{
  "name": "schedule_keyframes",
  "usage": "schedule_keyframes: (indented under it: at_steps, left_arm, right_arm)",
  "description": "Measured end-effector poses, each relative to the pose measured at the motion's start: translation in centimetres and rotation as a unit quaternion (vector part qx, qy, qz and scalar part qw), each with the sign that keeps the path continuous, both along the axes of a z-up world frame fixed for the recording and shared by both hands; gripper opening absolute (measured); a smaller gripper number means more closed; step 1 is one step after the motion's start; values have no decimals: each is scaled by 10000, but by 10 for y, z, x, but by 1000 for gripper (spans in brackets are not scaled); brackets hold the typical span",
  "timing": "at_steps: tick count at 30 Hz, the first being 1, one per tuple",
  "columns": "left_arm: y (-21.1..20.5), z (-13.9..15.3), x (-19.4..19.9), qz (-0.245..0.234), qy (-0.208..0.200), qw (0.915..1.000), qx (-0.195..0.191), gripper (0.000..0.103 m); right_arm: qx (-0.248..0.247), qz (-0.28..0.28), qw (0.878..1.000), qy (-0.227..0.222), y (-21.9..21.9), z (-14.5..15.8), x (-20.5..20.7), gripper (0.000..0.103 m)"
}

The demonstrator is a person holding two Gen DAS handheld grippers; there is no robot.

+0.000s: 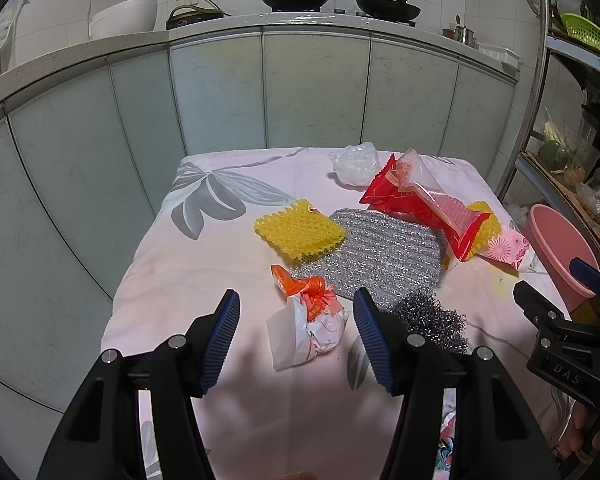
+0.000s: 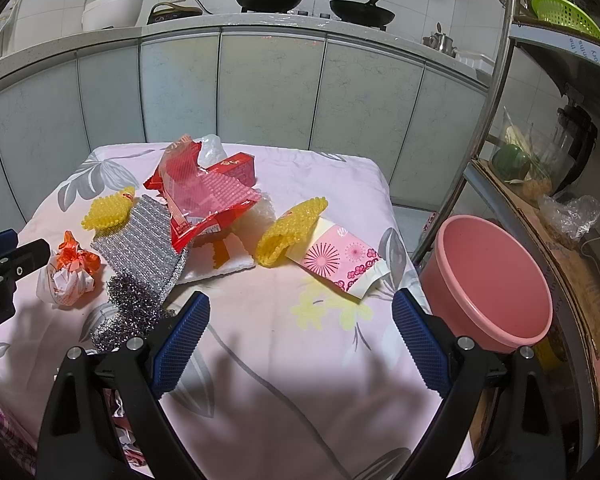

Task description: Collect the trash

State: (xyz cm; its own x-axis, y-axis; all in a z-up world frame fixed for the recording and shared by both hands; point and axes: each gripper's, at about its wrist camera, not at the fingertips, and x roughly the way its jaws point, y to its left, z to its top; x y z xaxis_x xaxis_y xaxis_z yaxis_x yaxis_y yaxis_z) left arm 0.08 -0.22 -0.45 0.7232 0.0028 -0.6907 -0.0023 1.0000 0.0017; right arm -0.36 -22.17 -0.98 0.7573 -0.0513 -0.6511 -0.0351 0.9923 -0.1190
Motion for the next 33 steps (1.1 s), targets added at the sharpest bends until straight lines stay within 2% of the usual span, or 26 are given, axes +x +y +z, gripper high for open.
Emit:
schedule_keyframes:
  at_steps: [33]
  left_arm:
    - [1,-1,1,-149,-64,9999,10,58]
  right_arm:
    - [123,47,9999,61,-5,-2,3,93]
